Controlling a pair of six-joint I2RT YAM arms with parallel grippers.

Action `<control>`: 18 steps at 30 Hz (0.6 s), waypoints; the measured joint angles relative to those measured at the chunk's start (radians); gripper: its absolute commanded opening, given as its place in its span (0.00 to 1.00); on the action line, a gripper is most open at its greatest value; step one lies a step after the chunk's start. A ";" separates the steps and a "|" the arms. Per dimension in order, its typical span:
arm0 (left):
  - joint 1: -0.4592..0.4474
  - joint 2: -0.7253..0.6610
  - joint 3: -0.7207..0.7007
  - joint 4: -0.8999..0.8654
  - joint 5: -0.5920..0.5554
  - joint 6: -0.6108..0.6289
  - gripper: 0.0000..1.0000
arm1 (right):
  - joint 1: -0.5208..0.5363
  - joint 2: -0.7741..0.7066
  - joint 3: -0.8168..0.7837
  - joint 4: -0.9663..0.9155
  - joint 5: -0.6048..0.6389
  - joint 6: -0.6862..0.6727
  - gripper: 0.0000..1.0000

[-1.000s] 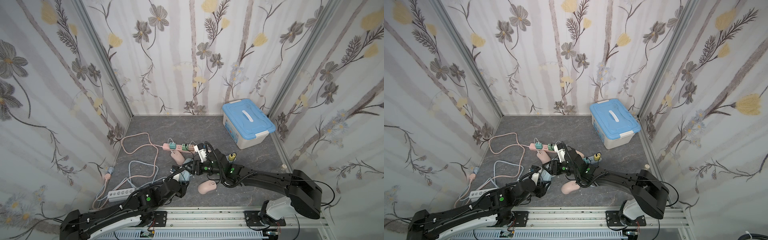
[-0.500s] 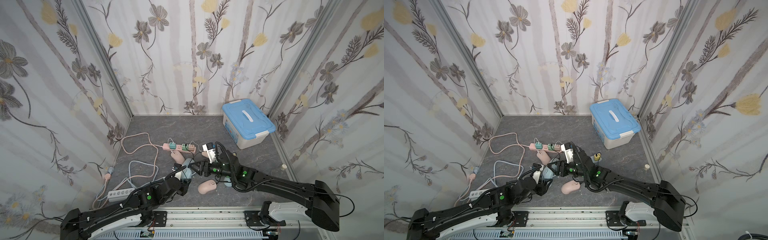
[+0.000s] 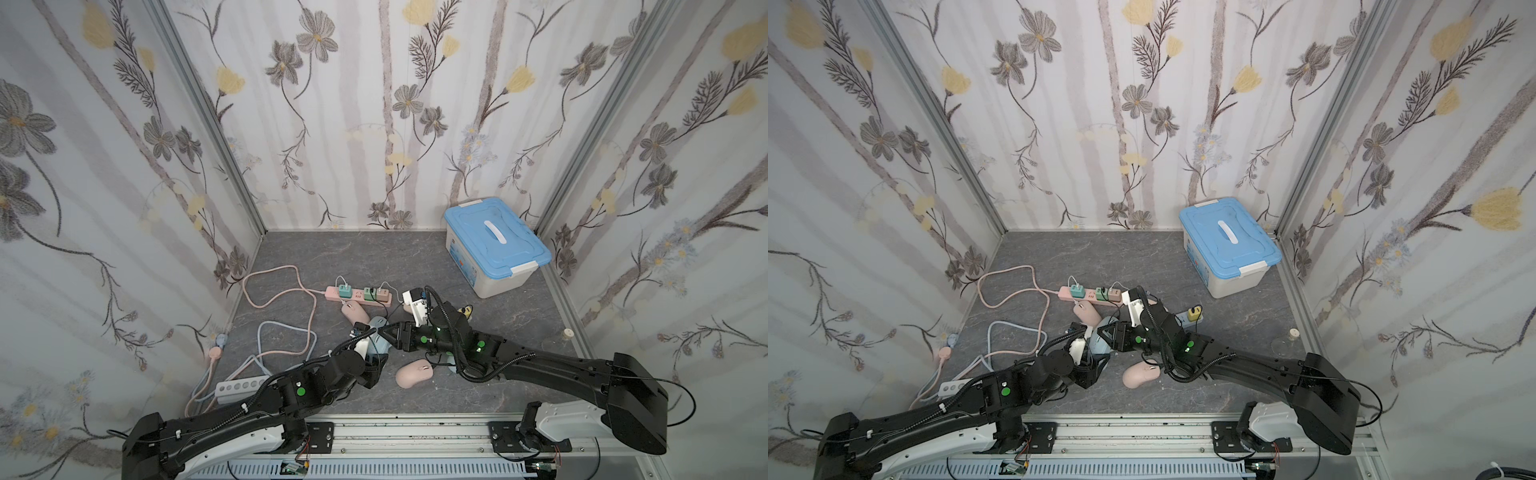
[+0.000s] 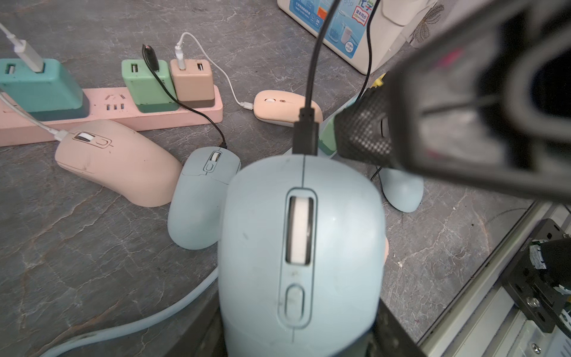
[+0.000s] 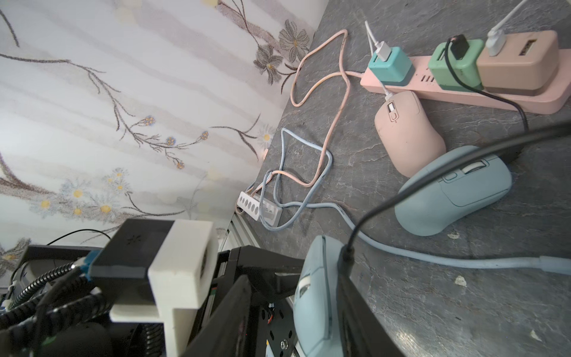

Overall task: Unplug the wireless mouse
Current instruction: Remove the power cord from the mouse.

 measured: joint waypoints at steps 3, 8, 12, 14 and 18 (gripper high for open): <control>-0.001 0.000 0.000 0.000 0.003 0.002 0.00 | -0.011 -0.001 -0.007 0.004 0.010 0.018 0.47; -0.001 0.001 0.000 0.000 0.004 0.002 0.00 | -0.019 0.016 -0.008 0.031 0.009 0.041 0.44; -0.001 -0.001 0.000 0.000 0.008 0.002 0.00 | -0.019 0.032 -0.004 0.034 0.005 0.058 0.39; -0.001 -0.001 0.000 0.000 0.007 0.002 0.00 | -0.019 0.036 -0.001 0.034 0.005 0.058 0.39; -0.001 -0.002 0.000 0.002 0.008 0.002 0.00 | -0.021 0.050 0.006 0.038 0.005 0.062 0.35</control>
